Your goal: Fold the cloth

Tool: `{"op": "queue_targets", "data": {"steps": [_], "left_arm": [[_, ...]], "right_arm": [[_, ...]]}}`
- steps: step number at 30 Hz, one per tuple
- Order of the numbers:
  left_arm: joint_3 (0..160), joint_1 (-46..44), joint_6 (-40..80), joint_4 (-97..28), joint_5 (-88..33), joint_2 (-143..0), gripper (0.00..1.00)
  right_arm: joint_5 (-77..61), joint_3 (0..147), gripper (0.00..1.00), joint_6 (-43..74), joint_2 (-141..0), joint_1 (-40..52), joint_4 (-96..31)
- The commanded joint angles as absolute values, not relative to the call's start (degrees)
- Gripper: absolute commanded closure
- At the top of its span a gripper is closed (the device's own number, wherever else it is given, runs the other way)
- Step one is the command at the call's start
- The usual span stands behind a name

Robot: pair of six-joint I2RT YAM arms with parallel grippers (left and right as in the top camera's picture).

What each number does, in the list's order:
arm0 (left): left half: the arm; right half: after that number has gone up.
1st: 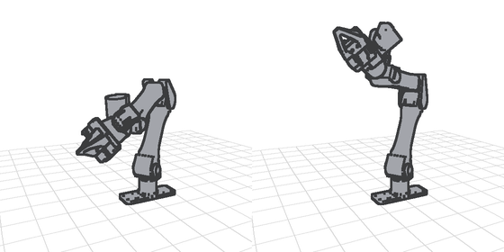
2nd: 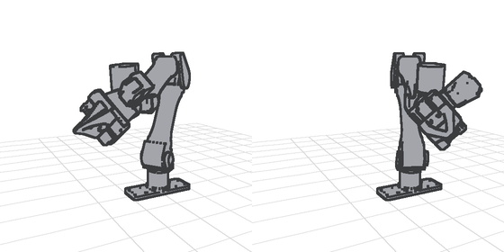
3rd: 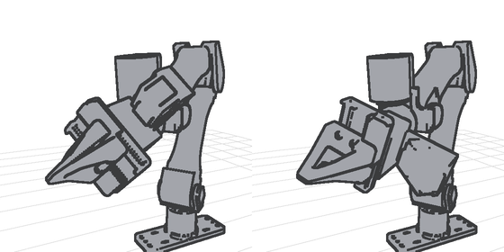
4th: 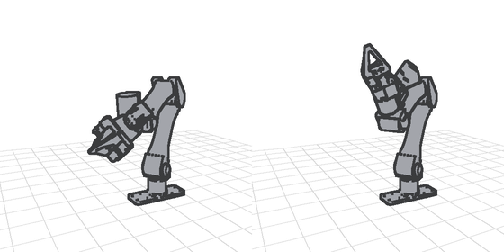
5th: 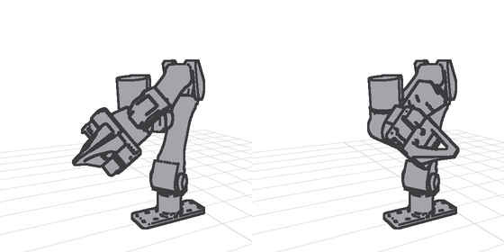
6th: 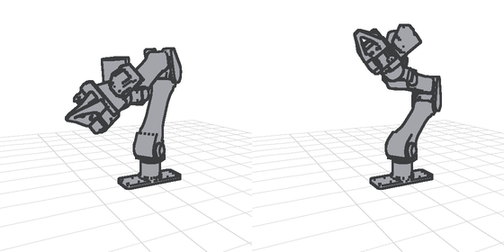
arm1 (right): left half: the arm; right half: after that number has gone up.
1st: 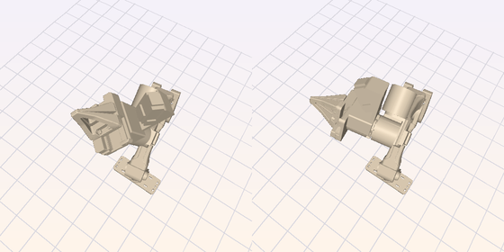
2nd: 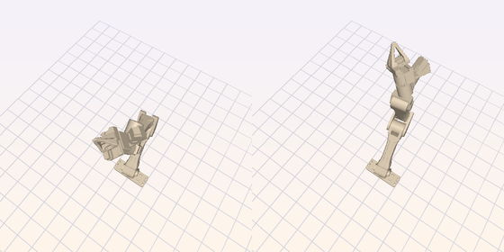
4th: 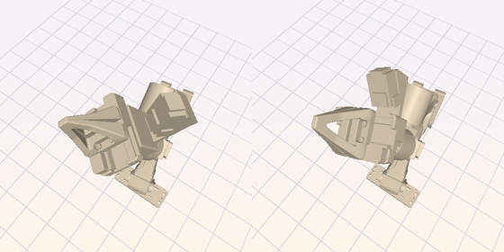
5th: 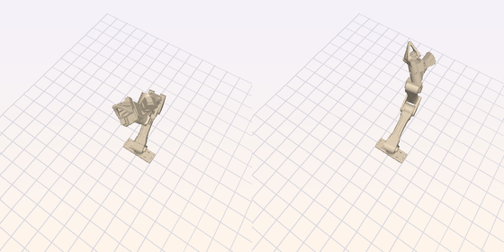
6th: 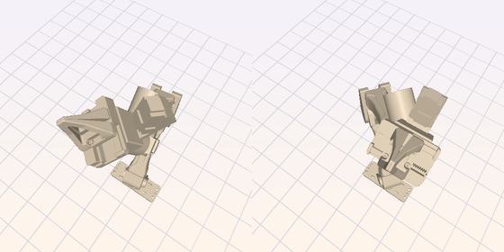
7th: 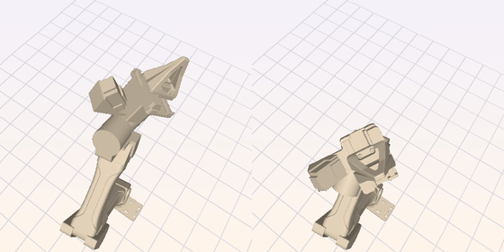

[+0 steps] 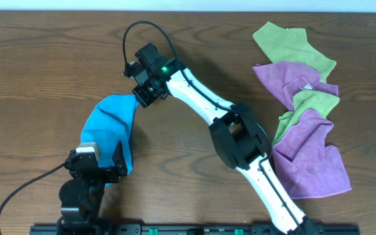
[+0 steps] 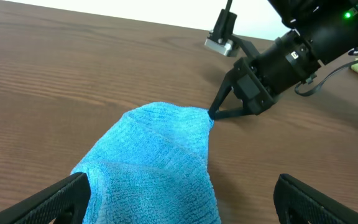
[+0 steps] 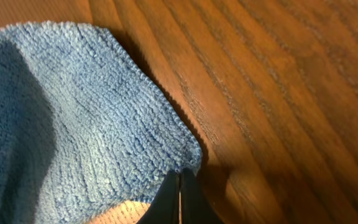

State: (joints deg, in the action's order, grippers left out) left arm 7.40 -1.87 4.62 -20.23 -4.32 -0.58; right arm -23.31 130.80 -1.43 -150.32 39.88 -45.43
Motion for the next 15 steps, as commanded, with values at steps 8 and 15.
{"op": "queue_targets", "data": {"steps": [8, 15], "left_arm": [[6.15, -1.52, 4.25, -20.51, -4.45, -0.25, 0.04], [6.15, -1.52, 4.25, -20.51, -4.45, -0.25, 0.05]], "right_arm": [[-25.41, 134.82, 0.62, -1.69, -149.97, 39.16, -48.69], [-11.99, 134.78, 0.58, -8.43, -150.04, 44.77, -50.83]]}}
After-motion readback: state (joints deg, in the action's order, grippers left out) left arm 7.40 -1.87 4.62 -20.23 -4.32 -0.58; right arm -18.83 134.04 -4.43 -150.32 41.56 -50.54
